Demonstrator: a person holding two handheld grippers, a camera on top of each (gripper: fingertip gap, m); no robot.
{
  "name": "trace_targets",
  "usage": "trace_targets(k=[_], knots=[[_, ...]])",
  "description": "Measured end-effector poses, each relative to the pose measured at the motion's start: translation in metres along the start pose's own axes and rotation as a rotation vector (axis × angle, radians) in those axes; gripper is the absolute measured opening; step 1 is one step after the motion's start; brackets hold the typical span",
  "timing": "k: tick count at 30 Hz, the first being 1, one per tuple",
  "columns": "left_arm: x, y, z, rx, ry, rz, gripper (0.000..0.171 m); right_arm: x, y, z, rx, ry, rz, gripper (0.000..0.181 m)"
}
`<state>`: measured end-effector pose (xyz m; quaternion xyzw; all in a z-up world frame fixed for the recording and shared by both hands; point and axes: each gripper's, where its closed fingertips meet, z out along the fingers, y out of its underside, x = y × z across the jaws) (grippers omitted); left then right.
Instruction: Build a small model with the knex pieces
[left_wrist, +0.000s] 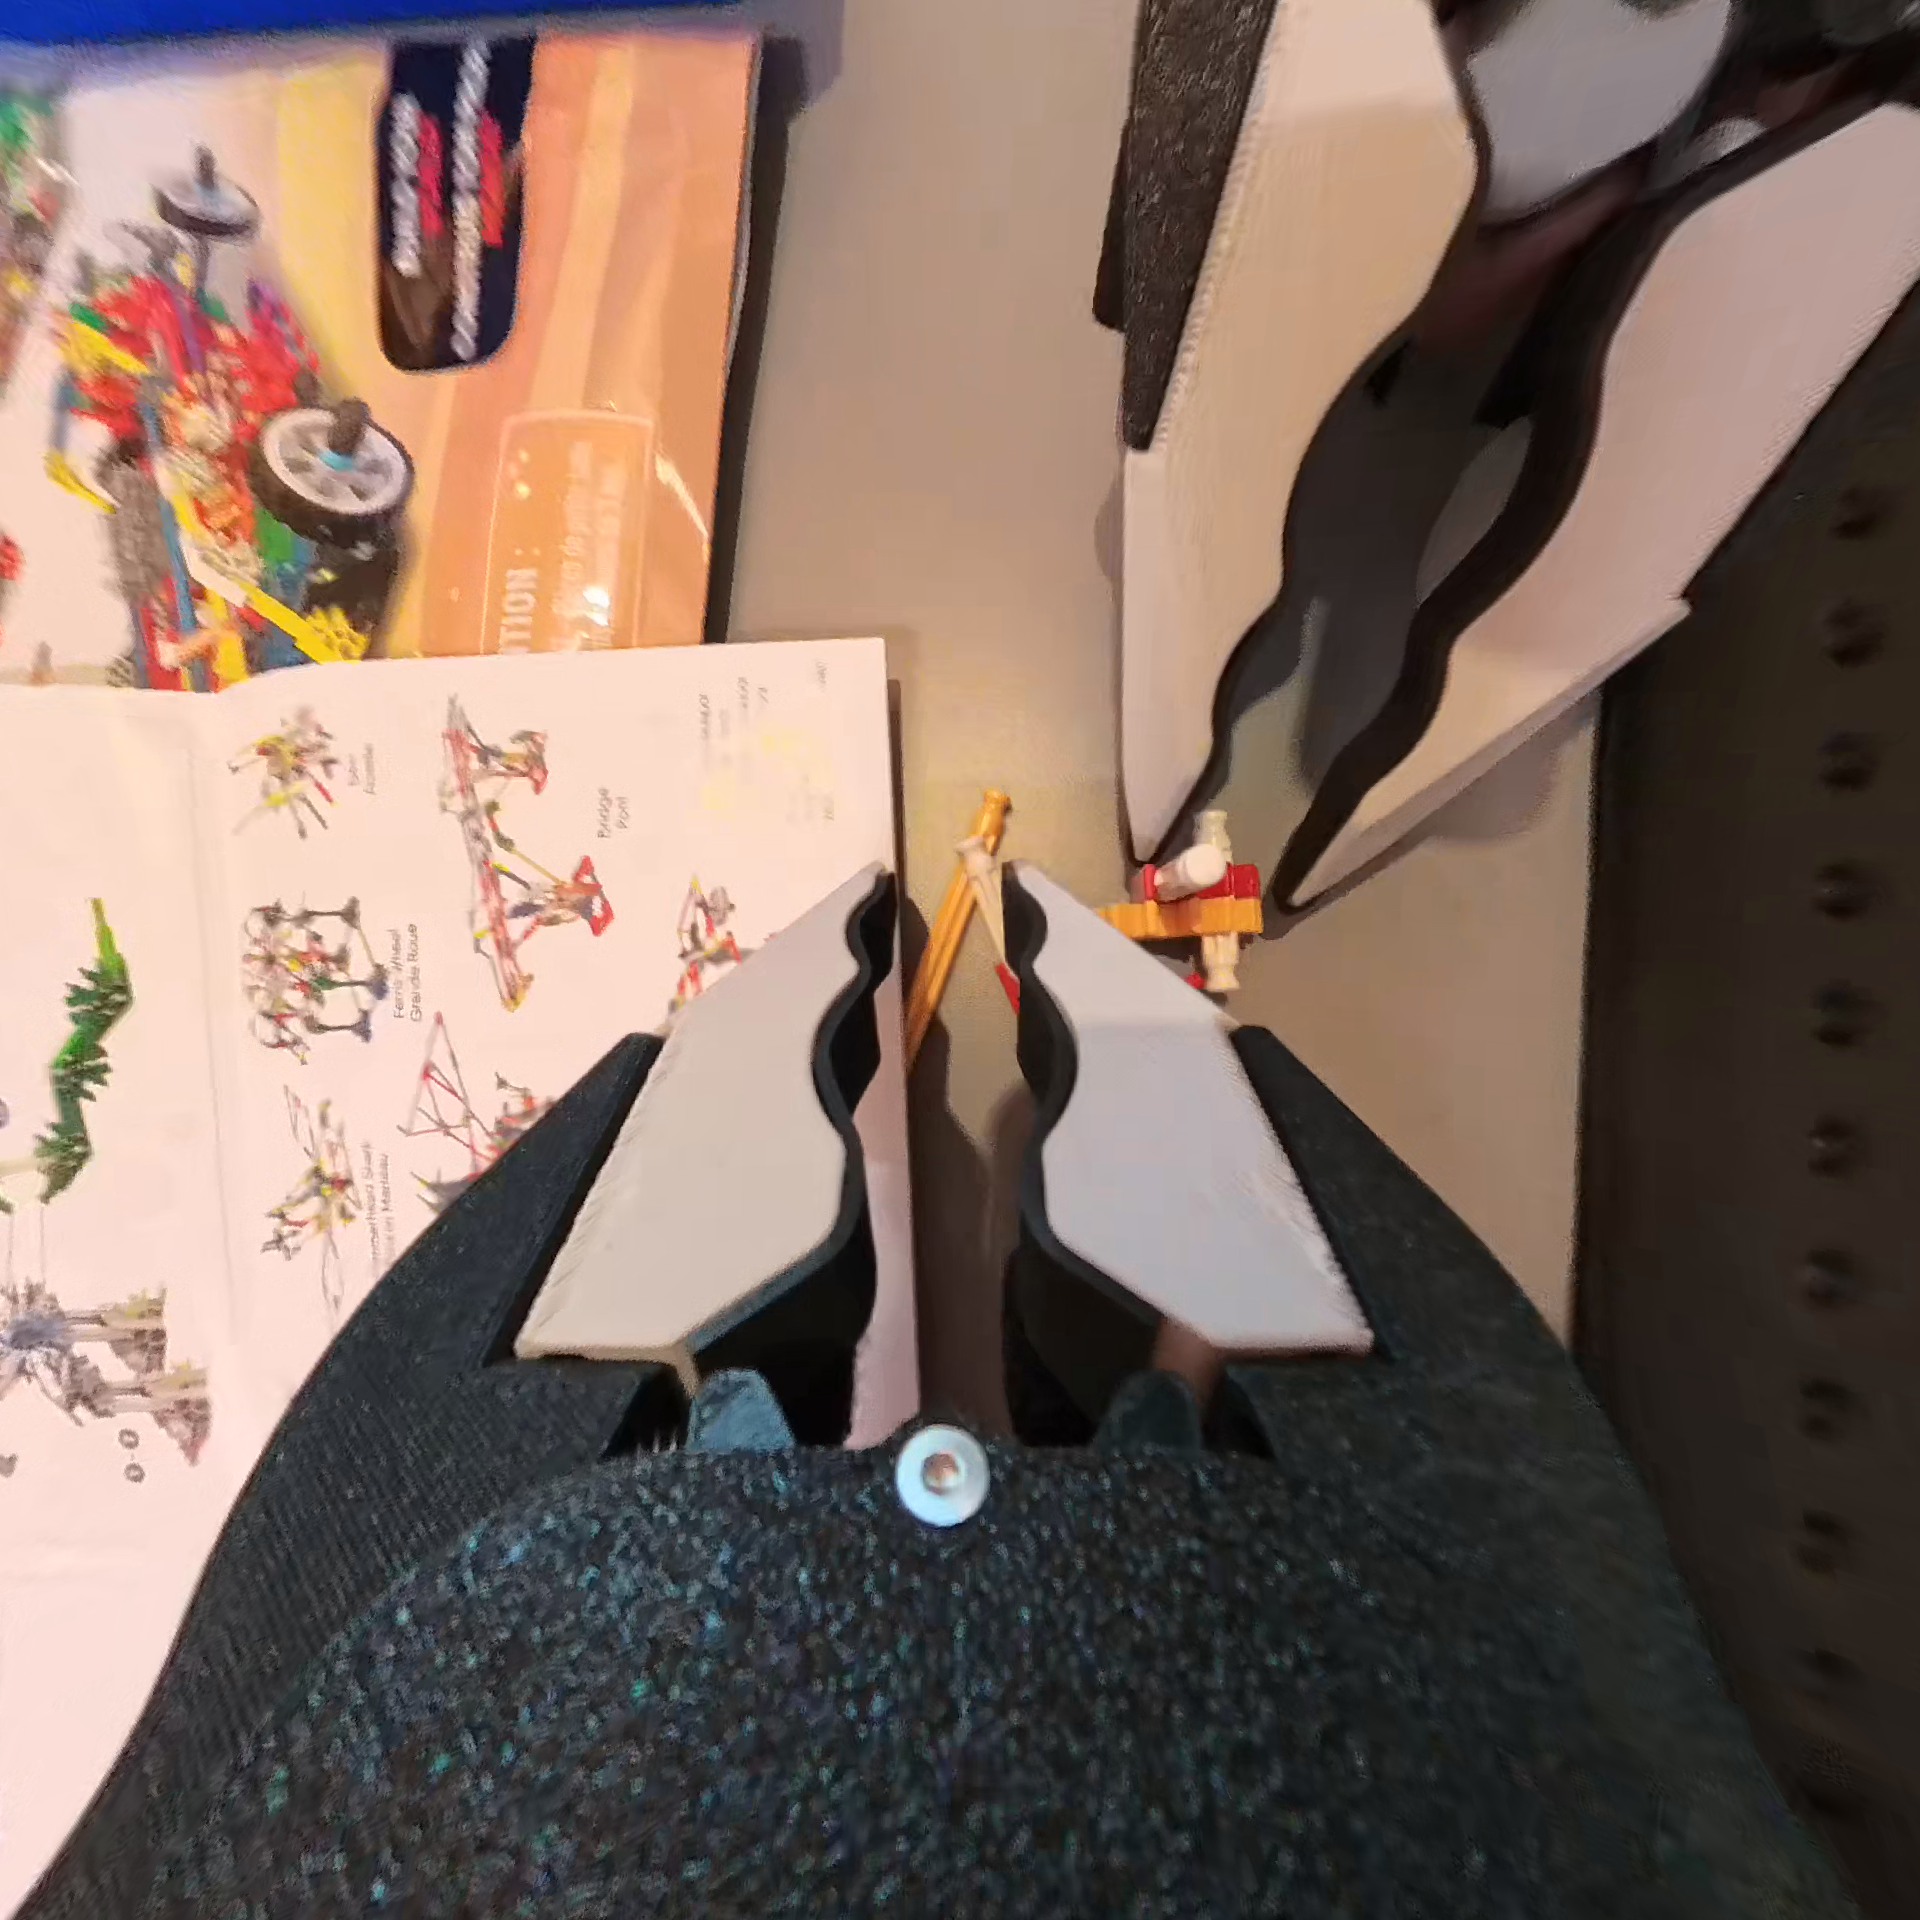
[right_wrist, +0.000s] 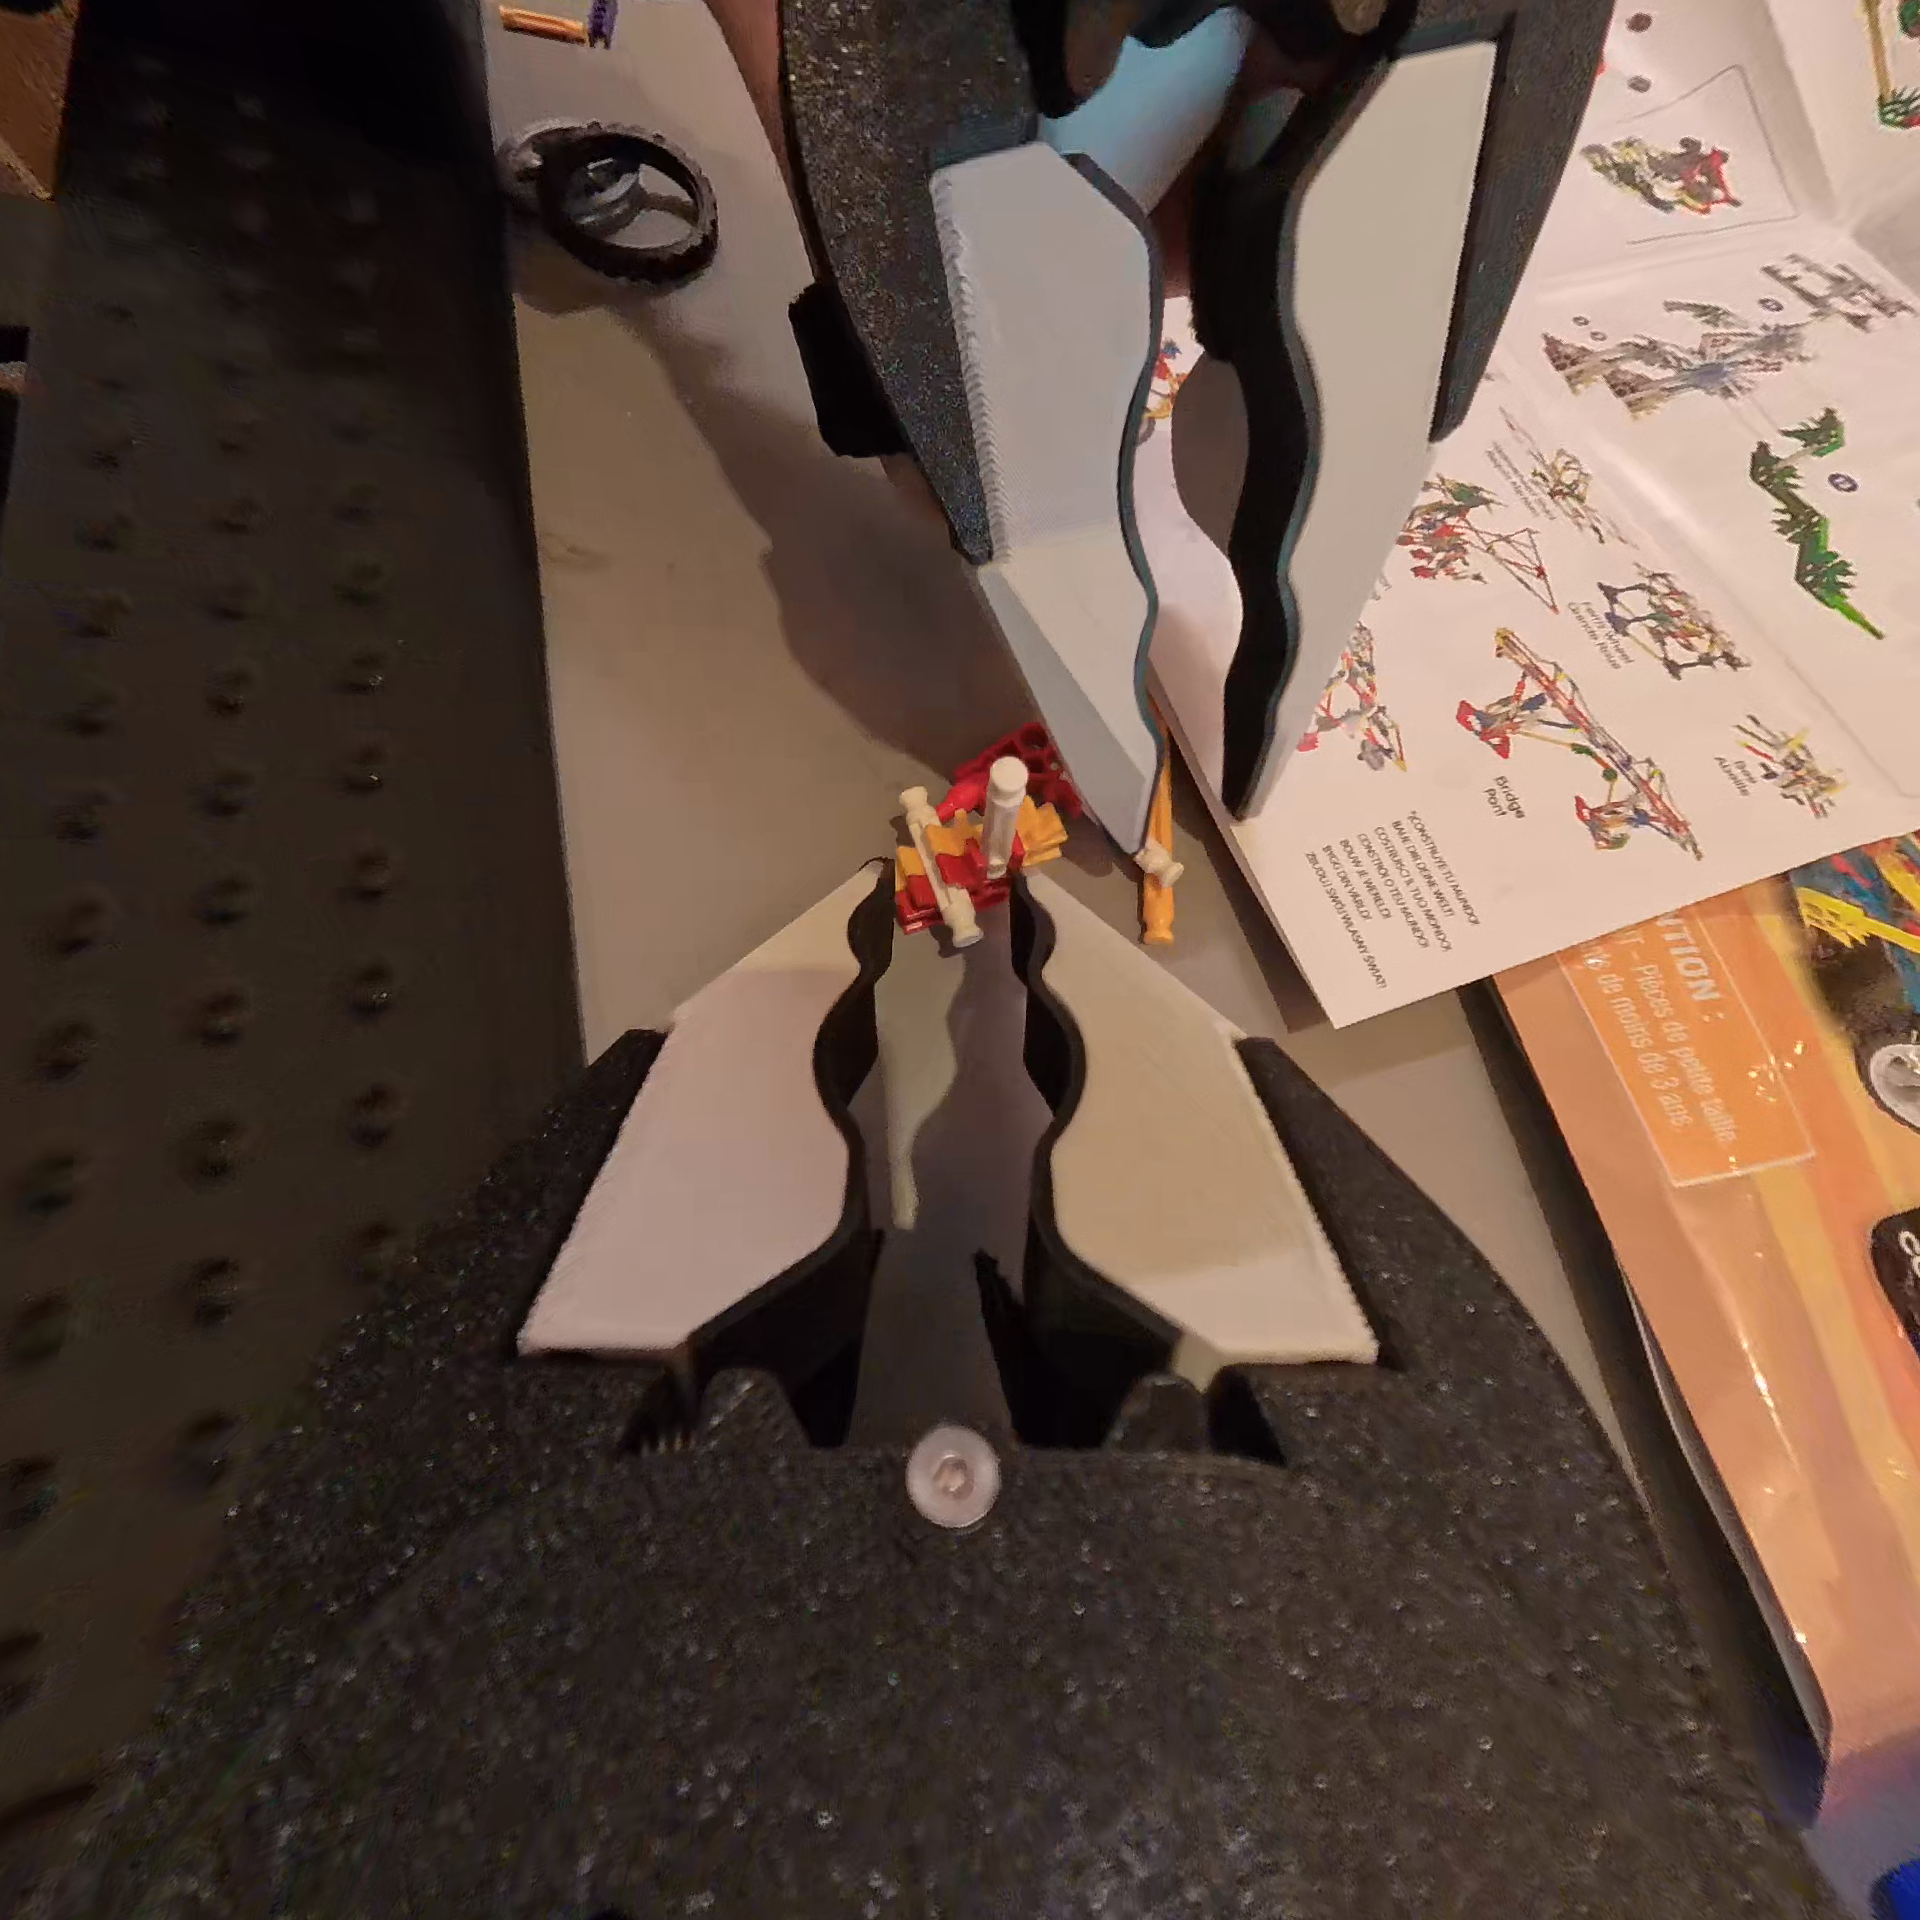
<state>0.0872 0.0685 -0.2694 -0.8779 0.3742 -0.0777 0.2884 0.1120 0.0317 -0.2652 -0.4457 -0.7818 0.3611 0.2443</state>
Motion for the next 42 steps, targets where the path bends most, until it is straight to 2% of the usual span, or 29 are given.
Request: trace_targets(k=[4, 7, 10, 17, 20, 26, 30, 36, 39, 42], knots=[[0.008, 0.007, 0.002, -0.084, 0.043, -0.027, 0.020, -0.003, 0.001, 0.000, -0.001, -0.005, -0.014, 0.022], [0.009, 0.004, 0.006, -0.085, 0.035, -0.019, 0.016, -0.005, 0.001, 0.000, 0.000, -0.009, -0.021, 0.022], [0.006, 0.005, 0.011, -0.108, -0.018, 0.028, 0.005, -0.005, -0.001, -0.001, 0.014, -0.022, -0.010, 0.021], [0.005, -0.001, 0.004, -0.015, -0.034, 0.035, 0.003, -0.005, -0.002, -0.002, 0.024, -0.030, -0.004, 0.020], [0.006, -0.010, -0.004, 0.094, -0.034, 0.010, 0.002, -0.005, -0.003, -0.003, 0.033, -0.036, 0.002, 0.020], [0.010, -0.010, -0.017, 0.210, -0.044, -0.020, 0.003, -0.006, -0.004, -0.004, 0.042, -0.043, 0.005, 0.020], [0.011, 0.000, -0.018, 0.211, -0.033, -0.052, 0.003, -0.005, -0.005, -0.005, 0.049, -0.041, 0.008, 0.021], [0.018, 0.001, -0.018, 0.215, -0.053, 0.014, 0.003, 0.012, -0.014, -0.019, 0.141, -0.030, 0.090, 0.021], [0.017, -0.005, -0.024, 0.256, -0.080, 0.043, 0.003, 0.027, -0.031, -0.033, 0.267, -0.046, 0.196, 0.021], [0.016, -0.016, -0.029, 0.310, -0.095, 0.067, 0.003, 0.036, -0.034, -0.034, 0.282, -0.060, 0.236, 0.020]])
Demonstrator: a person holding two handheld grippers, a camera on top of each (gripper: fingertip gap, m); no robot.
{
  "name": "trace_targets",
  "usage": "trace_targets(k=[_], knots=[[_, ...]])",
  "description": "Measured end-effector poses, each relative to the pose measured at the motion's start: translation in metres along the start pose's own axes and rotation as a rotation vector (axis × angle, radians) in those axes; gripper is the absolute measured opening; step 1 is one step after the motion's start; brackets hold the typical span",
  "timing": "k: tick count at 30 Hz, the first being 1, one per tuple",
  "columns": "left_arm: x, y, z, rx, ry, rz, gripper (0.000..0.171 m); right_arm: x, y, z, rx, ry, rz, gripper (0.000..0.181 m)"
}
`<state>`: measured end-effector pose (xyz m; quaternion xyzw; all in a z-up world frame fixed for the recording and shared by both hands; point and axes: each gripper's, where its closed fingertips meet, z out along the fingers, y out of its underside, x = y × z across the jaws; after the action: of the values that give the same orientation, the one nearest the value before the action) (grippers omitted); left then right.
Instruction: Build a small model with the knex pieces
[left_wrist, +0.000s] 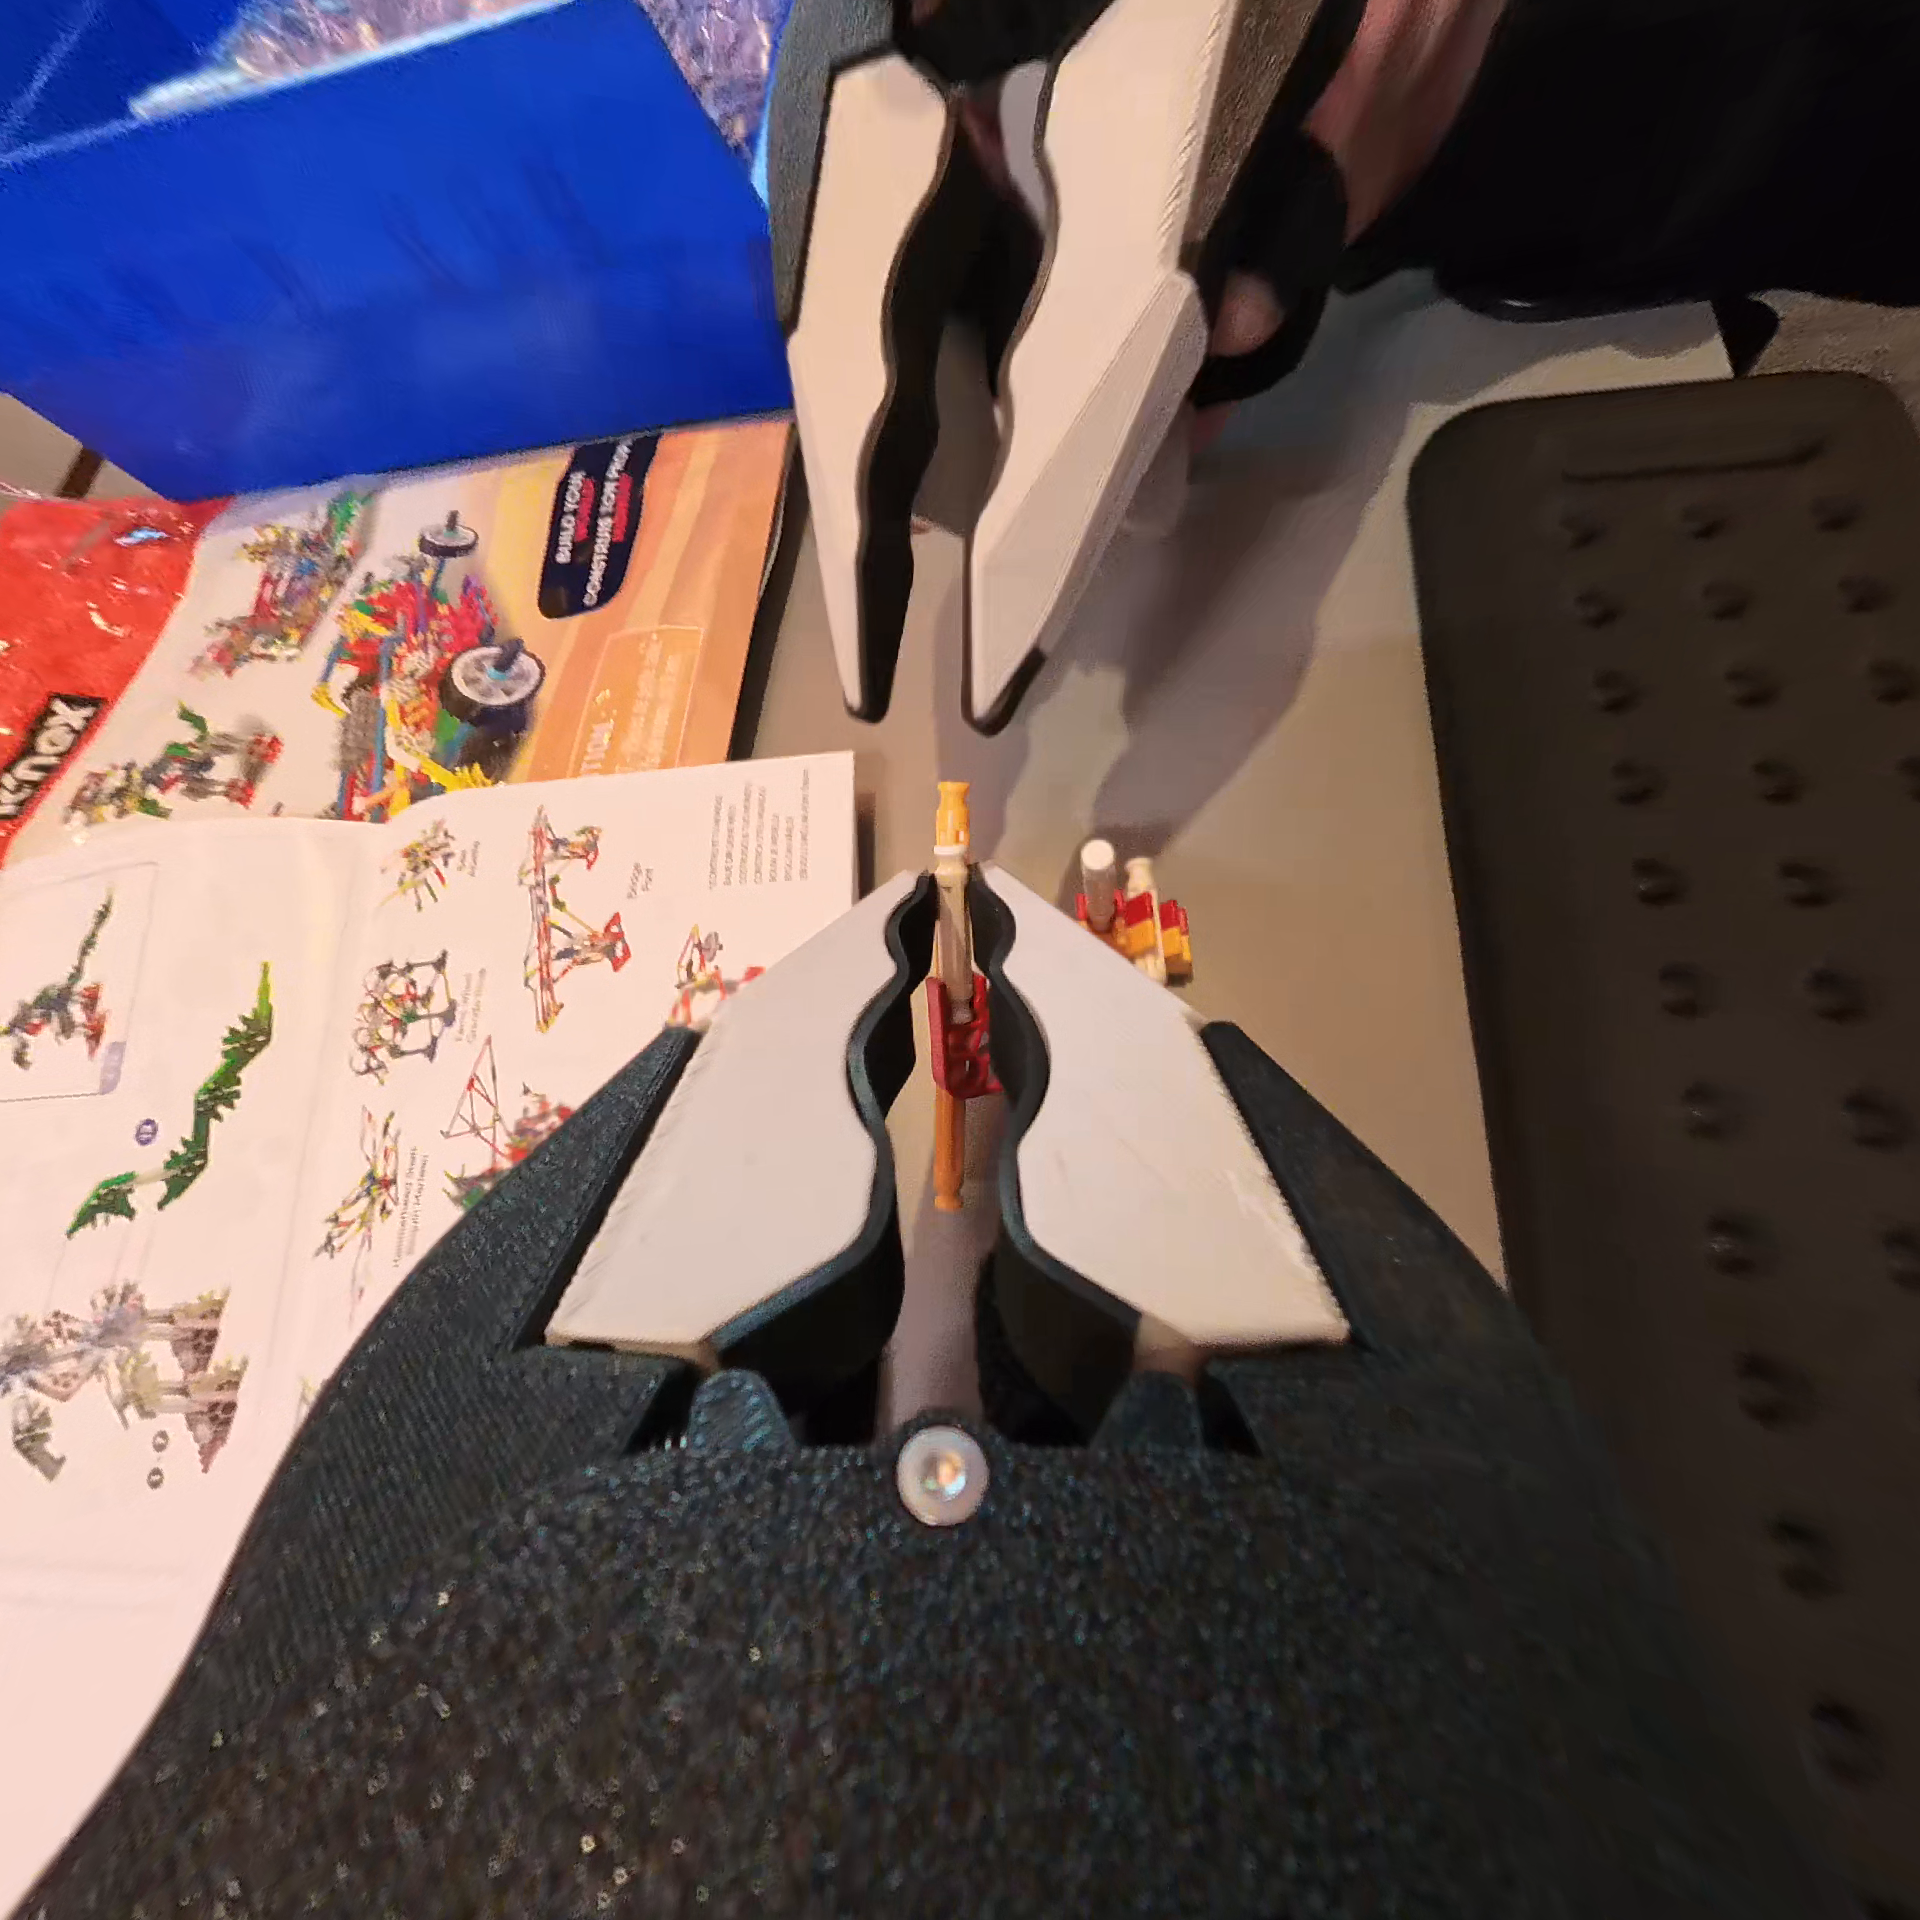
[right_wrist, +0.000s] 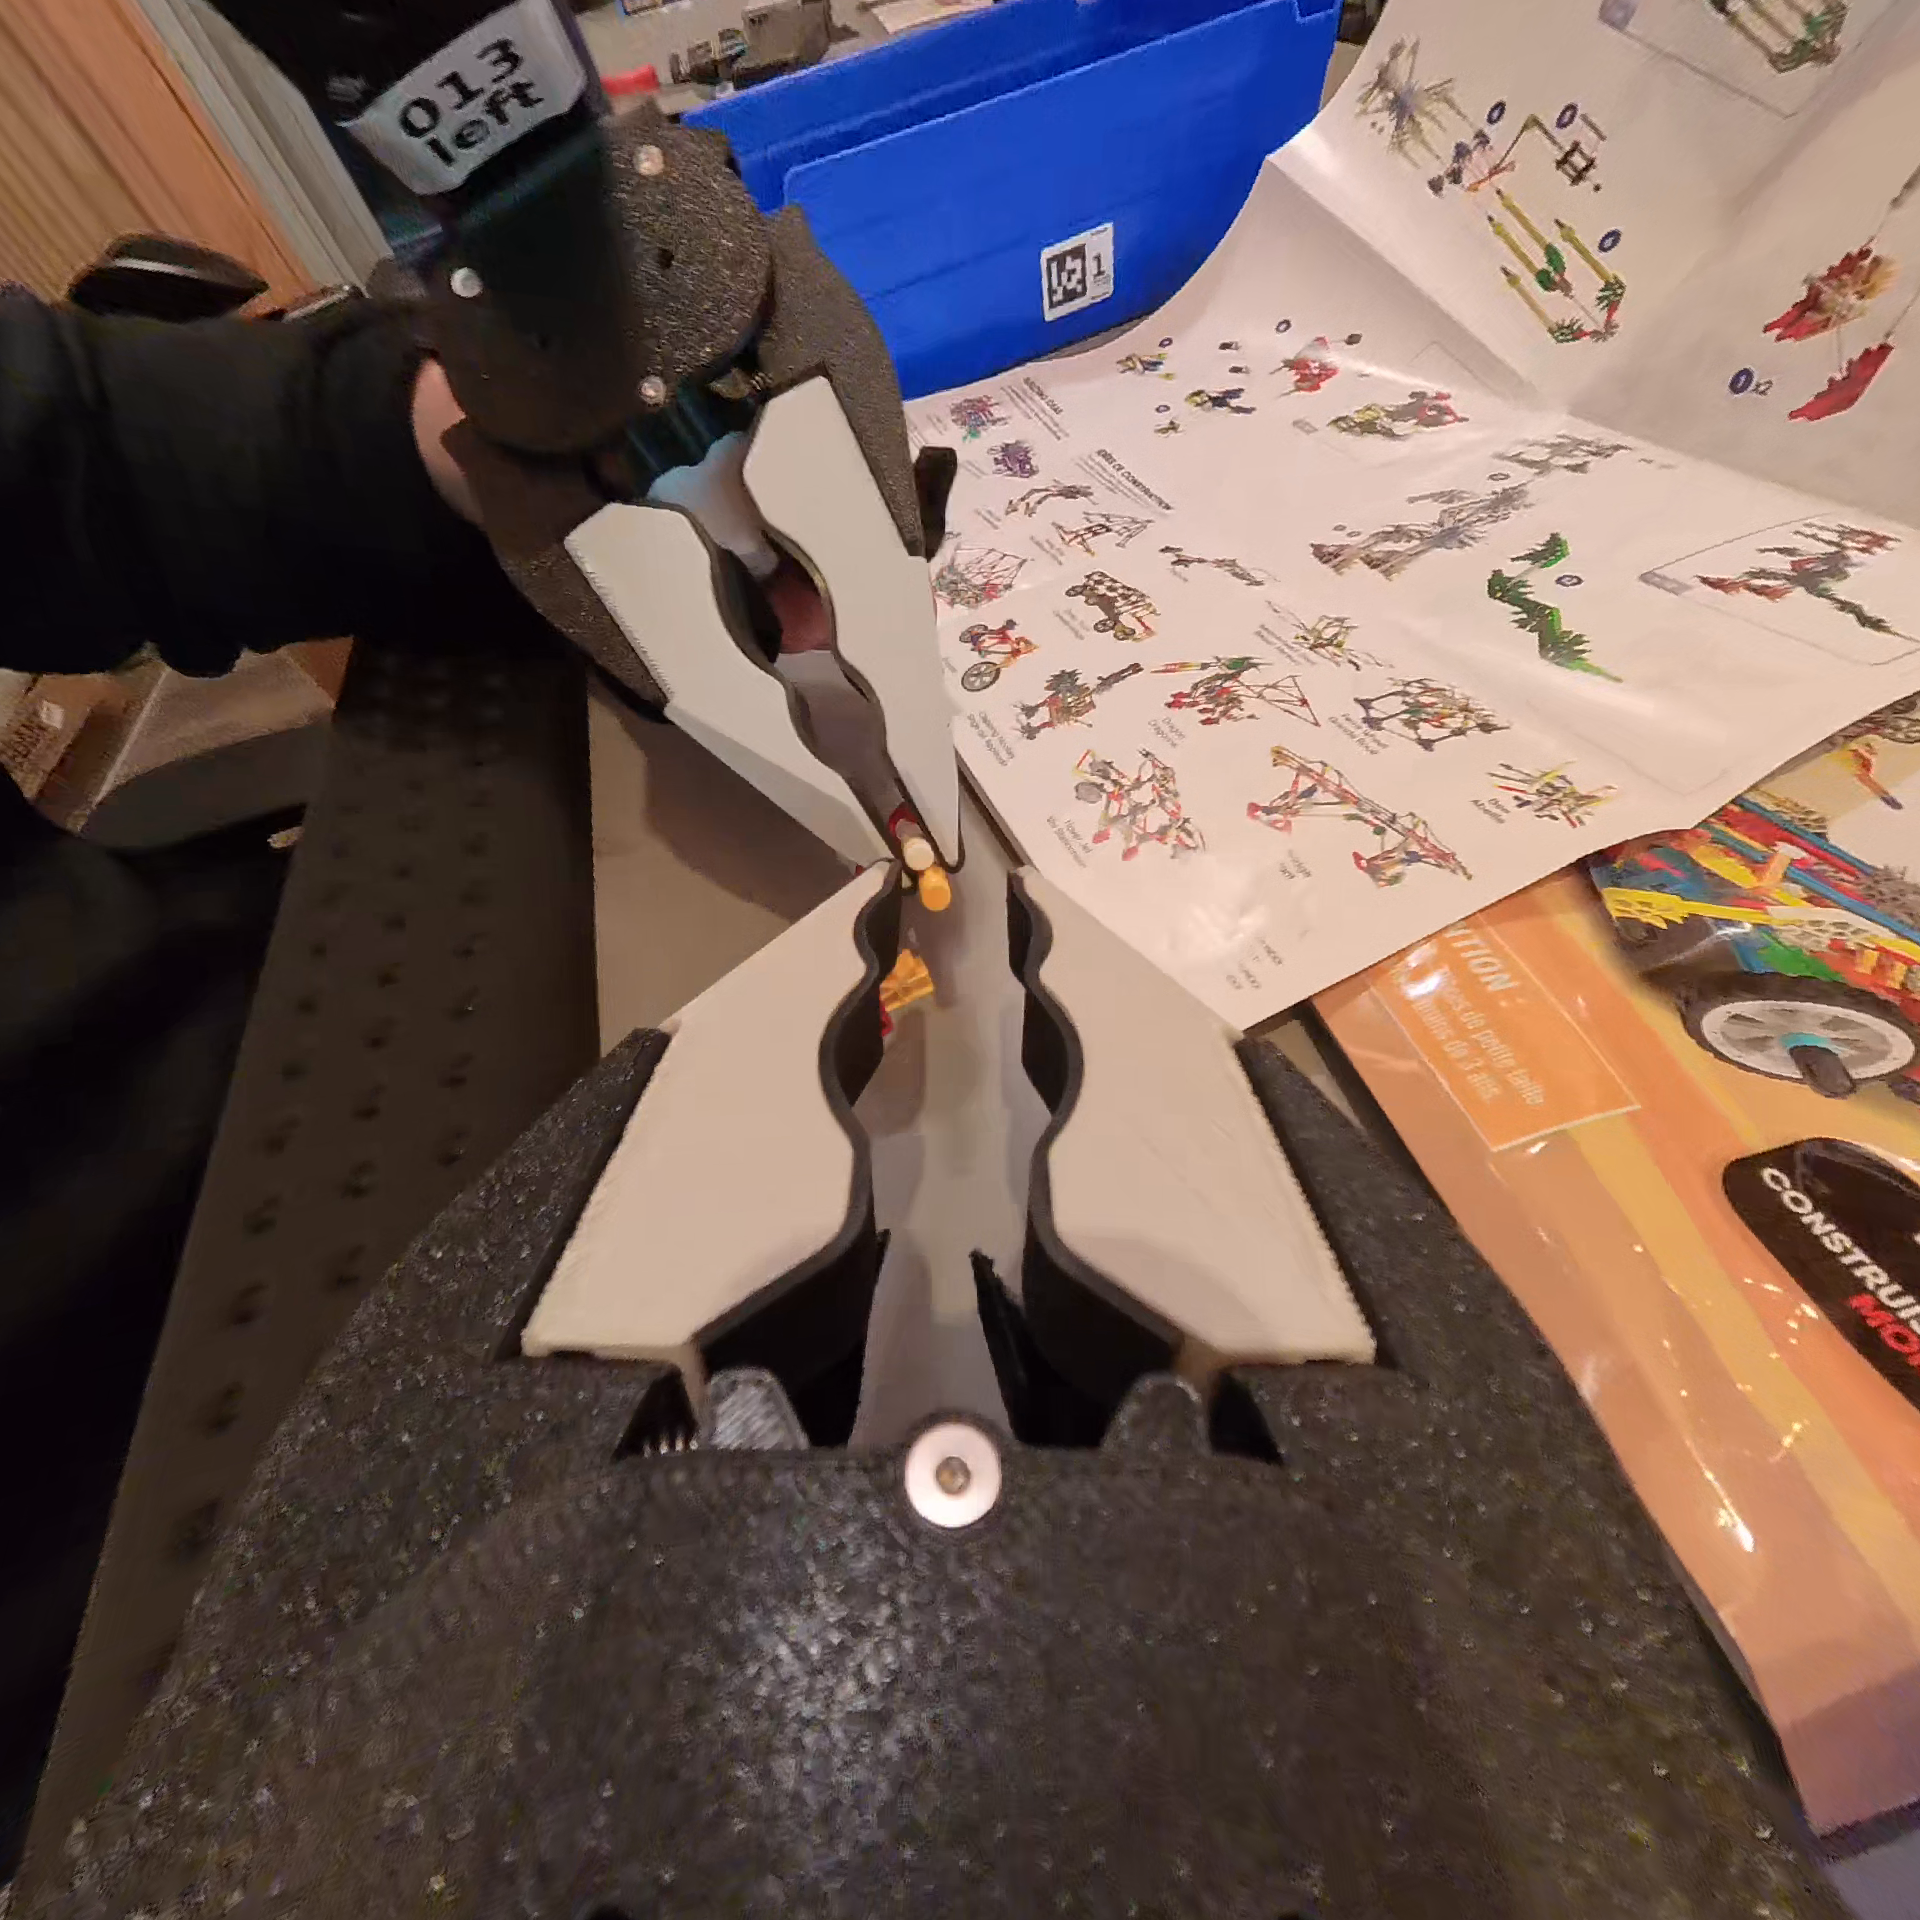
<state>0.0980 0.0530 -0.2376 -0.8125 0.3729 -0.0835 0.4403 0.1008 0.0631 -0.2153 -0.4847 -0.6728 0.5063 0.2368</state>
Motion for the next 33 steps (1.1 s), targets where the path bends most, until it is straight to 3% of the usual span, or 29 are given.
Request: trace_targets(k=[4, 8, 15, 19, 22, 24, 27, 33], knots=[[-0.002, -0.003, 0.001, 0.014, -0.010, 0.019, 0.003, 0.003, 0.006, 0.011, -0.074, -0.013, -0.035, 0.020], [-0.005, -0.006, 0.000, 0.038, -0.024, 0.012, 0.002, 0.002, 0.005, 0.014, -0.076, -0.019, -0.059, 0.007], [-0.008, -0.005, -0.002, 0.059, -0.010, -0.026, 0.003, 0.006, 0.013, 0.009, -0.108, 0.000, -0.058, 0.005], [-0.010, -0.008, -0.010, 0.112, 0.014, -0.075, 0.003, 0.011, 0.029, 0.009, -0.199, 0.028, -0.066, 0.006], [-0.011, -0.017, -0.016, 0.187, 0.036, -0.098, 0.002, 0.012, 0.025, 0.008, -0.188, 0.054, -0.090, 0.032], [-0.011, -0.024, -0.020, 0.246, 0.063, -0.118, 0.002, 0.012, 0.011, 0.003, -0.127, 0.062, -0.107, 0.032], [-0.011, -0.040, -0.028, 0.366, 0.112, -0.152, 0.002, -0.005, -0.016, 0.003, -0.020, -0.044, -0.068, 0.031], [-0.008, -0.073, -0.049, 0.570, 0.179, -0.146, 0.002, -0.036, -0.035, 0.022, 0.013, -0.310, -0.014, 0.039]])
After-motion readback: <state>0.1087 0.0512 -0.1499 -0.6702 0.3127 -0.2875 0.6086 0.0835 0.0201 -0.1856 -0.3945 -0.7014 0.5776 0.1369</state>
